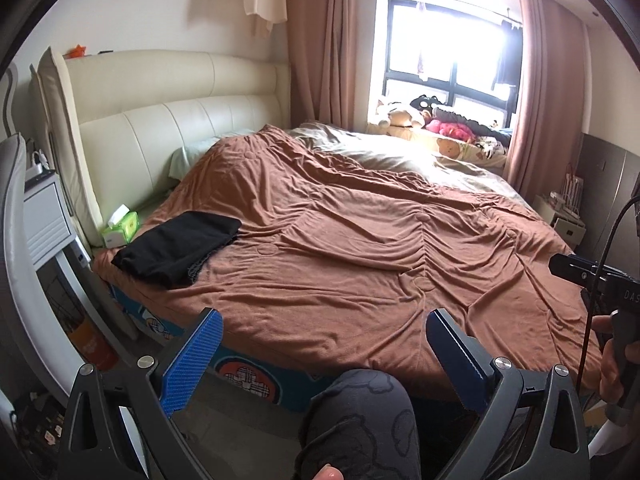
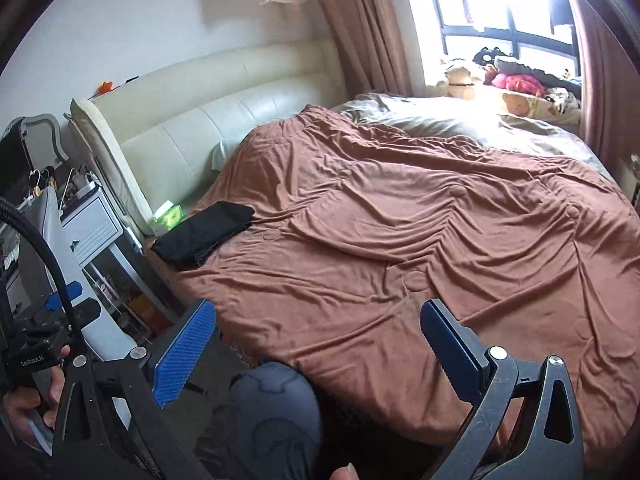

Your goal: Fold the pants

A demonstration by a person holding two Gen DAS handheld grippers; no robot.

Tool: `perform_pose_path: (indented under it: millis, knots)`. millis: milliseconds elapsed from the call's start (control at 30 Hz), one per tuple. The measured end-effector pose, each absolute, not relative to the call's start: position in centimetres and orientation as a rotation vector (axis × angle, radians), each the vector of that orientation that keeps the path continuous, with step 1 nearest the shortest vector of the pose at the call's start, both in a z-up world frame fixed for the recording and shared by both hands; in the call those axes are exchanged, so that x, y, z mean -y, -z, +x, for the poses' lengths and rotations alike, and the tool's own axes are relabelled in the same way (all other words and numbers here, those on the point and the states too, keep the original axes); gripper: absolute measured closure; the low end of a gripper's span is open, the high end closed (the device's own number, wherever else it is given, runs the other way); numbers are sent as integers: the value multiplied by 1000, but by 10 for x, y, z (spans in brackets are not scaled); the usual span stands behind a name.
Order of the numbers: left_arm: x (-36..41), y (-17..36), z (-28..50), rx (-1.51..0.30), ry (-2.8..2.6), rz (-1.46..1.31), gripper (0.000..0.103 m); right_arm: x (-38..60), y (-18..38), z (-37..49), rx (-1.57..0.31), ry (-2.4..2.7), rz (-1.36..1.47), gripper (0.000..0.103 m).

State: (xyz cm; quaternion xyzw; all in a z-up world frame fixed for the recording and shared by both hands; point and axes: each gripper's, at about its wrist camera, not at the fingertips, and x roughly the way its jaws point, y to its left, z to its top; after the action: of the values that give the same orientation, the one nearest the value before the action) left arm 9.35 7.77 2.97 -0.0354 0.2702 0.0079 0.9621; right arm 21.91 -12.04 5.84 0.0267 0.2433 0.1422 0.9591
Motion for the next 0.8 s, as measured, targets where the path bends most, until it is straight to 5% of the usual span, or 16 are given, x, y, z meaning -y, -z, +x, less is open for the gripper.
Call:
perform_pose_path:
  millis: [800]
  knots:
    - [-55, -7, 1, -492, -3, -56, 0, 139, -22, 79, -437, -229, 0, 0]
